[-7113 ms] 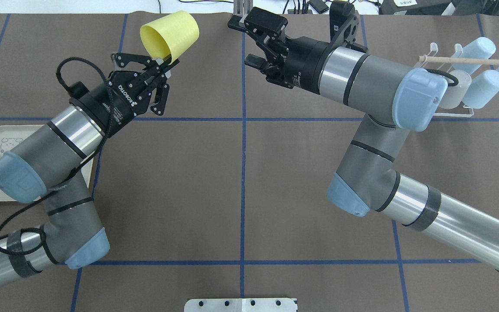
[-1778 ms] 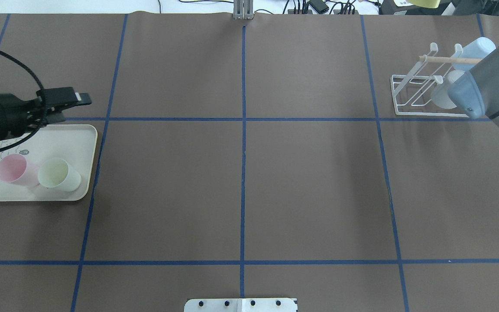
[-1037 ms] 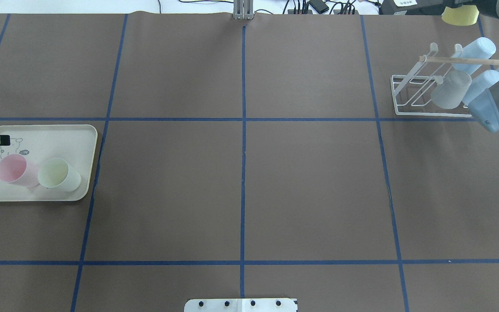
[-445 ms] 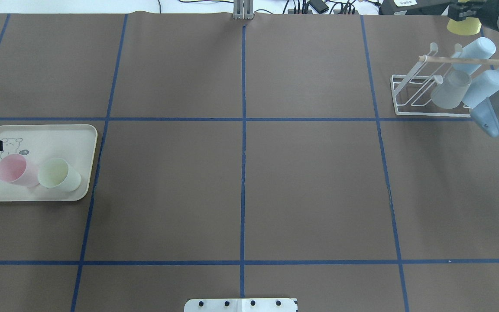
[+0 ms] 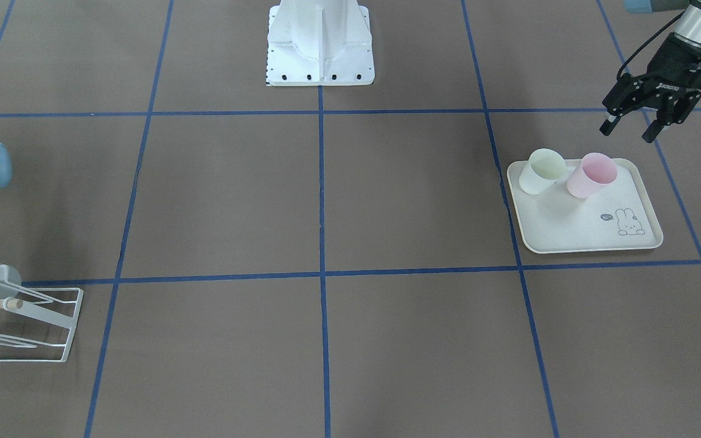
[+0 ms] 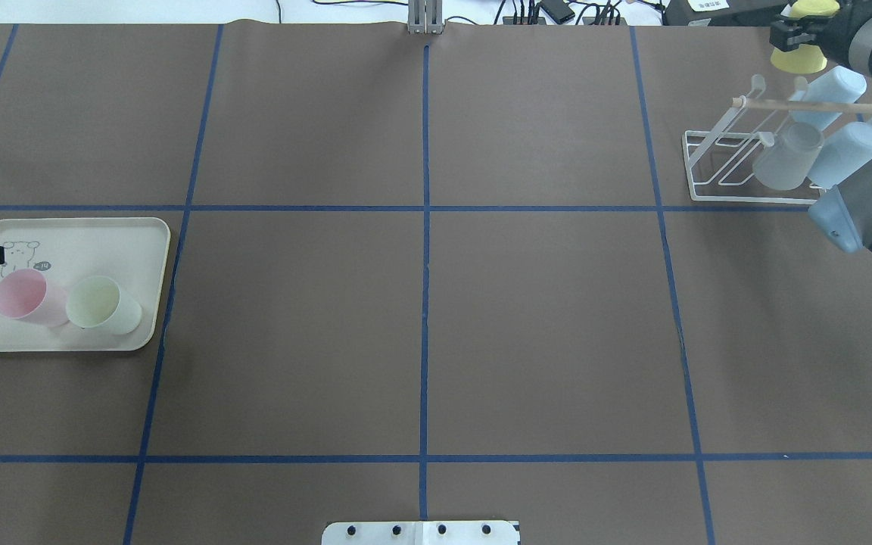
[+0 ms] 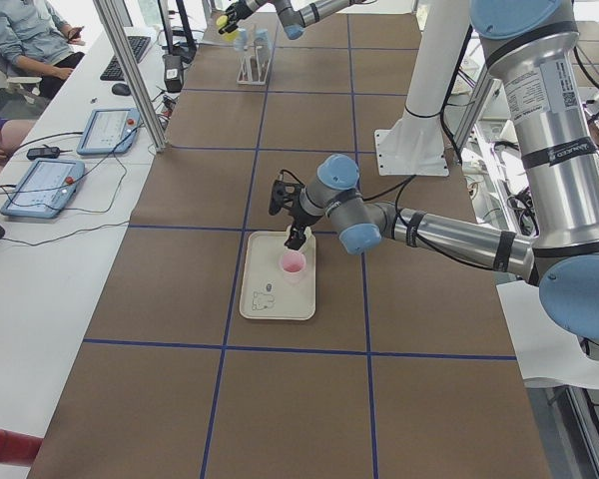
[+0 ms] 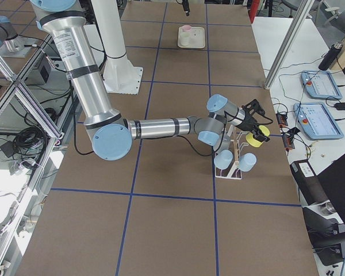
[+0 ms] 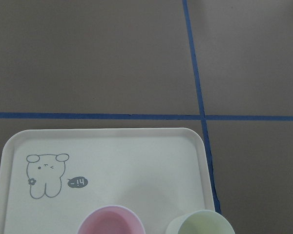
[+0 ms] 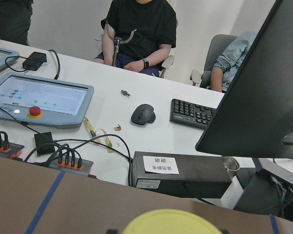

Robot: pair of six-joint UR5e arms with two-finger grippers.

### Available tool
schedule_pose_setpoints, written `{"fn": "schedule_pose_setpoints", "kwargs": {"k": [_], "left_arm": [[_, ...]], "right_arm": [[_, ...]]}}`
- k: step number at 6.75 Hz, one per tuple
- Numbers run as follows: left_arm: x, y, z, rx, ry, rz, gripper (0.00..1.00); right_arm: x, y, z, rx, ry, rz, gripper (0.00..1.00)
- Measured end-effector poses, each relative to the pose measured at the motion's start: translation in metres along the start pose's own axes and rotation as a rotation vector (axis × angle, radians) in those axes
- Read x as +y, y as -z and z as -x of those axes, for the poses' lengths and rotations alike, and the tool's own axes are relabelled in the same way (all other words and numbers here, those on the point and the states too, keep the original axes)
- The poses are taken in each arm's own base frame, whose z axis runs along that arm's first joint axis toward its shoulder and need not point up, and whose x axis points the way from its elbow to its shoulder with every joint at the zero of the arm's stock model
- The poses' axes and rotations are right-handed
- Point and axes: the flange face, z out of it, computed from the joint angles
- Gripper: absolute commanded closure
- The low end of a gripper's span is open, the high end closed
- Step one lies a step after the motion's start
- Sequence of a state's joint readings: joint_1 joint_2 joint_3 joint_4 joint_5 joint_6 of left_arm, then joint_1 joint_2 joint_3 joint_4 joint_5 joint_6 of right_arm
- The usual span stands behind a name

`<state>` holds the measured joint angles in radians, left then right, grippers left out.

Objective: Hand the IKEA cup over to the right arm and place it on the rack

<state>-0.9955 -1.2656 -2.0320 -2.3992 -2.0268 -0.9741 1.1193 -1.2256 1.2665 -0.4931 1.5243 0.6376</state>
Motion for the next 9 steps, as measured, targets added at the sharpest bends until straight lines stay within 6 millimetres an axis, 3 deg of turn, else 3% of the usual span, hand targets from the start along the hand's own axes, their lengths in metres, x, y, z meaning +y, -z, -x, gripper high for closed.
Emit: {"fn": "schedule_pose_setpoints", "kwargs": {"k": [6,9], "left_arm": [[0.001,-0.002,0.001,0.005,0.004,0.012,0.00],[0.002,-0.003,0.001,0.005,0.007,0.018,0.00]], "right_arm": [[0.024,0.014,-0.015,-0.028,-0.011,-0.080,1.00],[0.036,0.012,-0.014,-0.030,-0.007,-0.069,1.00]]}}
